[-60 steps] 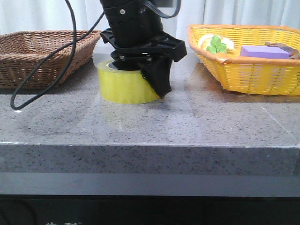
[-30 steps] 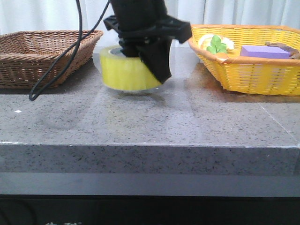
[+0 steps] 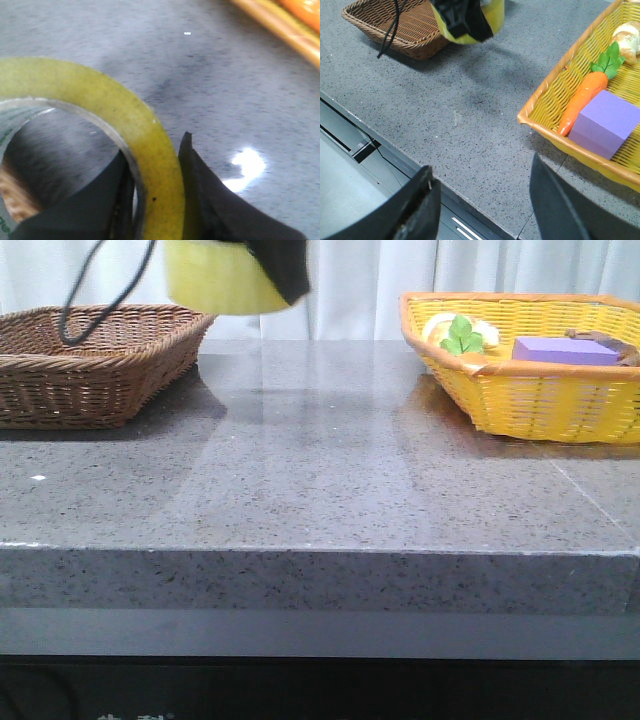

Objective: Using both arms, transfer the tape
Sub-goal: 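Lift the tape roll with the left gripper toward the brown basket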

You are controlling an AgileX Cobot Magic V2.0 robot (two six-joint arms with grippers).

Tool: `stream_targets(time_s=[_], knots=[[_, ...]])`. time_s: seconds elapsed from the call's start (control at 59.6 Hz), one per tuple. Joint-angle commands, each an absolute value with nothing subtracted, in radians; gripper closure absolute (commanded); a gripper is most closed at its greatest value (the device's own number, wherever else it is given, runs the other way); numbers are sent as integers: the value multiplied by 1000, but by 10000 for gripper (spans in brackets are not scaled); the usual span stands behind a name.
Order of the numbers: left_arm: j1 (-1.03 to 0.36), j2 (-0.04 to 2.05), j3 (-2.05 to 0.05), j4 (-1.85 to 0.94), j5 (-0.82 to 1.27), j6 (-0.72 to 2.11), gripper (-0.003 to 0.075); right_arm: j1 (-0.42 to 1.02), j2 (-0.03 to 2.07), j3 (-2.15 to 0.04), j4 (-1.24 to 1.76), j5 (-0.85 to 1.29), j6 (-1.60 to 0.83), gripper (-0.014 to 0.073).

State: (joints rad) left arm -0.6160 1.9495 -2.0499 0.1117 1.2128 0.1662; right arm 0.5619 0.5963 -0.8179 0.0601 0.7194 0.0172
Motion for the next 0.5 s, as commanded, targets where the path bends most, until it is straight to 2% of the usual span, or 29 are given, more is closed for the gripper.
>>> stream_targets(time_s=[0.0,0.486], knots=[[-571,1894,-2105,136,1188,165,713,558,597,-843,64,637,10,166],[-326,1896,-2105,113,1164,163,713,558,597,-843,64,637,10,166]])
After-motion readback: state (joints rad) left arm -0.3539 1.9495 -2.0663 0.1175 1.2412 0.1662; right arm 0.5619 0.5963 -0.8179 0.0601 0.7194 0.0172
